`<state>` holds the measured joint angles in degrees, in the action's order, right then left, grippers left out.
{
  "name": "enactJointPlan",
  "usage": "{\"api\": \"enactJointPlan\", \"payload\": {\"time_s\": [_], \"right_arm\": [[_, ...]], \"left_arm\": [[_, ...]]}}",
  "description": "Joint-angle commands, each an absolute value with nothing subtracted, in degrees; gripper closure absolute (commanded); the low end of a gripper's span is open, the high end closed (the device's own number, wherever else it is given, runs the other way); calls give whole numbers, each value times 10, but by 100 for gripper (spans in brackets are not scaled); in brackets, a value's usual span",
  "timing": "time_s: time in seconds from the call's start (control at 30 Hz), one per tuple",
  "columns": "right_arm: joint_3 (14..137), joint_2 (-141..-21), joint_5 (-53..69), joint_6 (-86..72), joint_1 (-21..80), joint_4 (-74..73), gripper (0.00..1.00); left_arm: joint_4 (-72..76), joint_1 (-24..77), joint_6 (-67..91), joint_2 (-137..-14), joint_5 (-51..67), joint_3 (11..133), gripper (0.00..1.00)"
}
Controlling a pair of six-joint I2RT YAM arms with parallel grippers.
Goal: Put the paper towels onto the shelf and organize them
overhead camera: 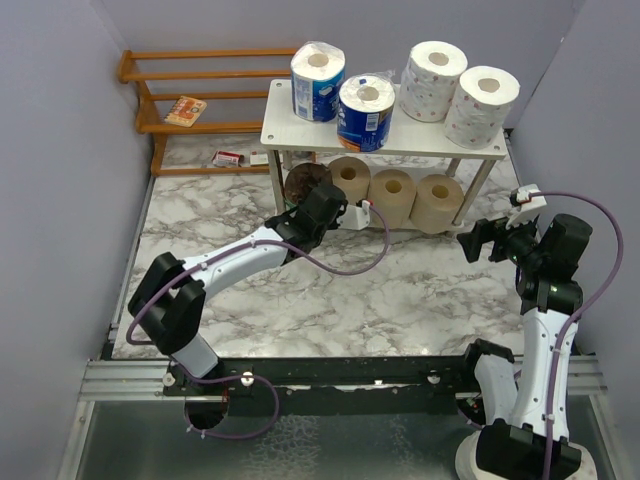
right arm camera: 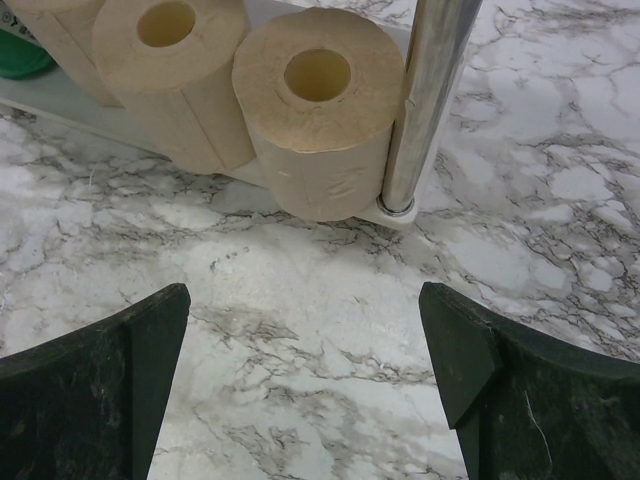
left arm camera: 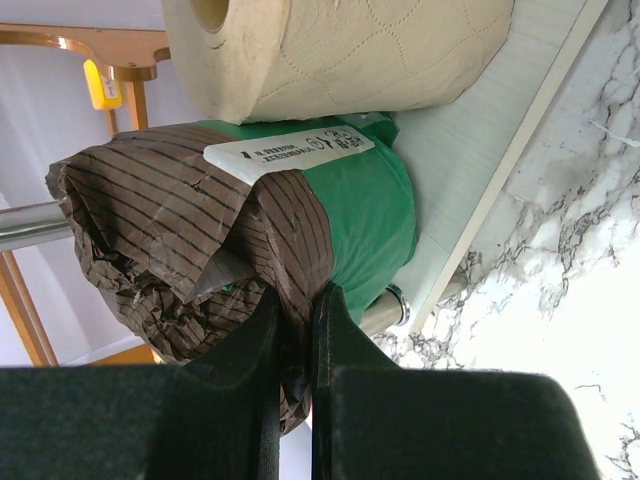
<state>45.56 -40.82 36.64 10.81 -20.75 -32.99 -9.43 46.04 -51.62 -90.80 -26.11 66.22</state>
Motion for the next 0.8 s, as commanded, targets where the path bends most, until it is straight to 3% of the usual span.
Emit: {"api": "enactJointPlan", "payload": {"time_s": [0.0, 0.1, 0.3, 0.33, 0.43, 0.77], "right_arm": [[452, -403, 380, 113, -213, -327, 0], [452, -404, 379, 113, -214, -327, 0], [452, -408, 379, 113, -215, -327, 0], [452, -408, 379, 113, -215, -328, 0], [452, -408, 379, 113, -216, -328, 0], [452, -407, 382, 114, -216, -328, 0]], "left_arm": [[-53, 453, -525, -929, -282, 693, 100], [-55, 451, -517, -938, -275, 699, 100], [-64, 450, -497, -950, -273, 720, 63], [-64, 451, -495, -951, -272, 723, 52], [-70, 451, -486, -951, -270, 733, 4], [-110, 457, -465, -915, -267, 757, 1]]}}
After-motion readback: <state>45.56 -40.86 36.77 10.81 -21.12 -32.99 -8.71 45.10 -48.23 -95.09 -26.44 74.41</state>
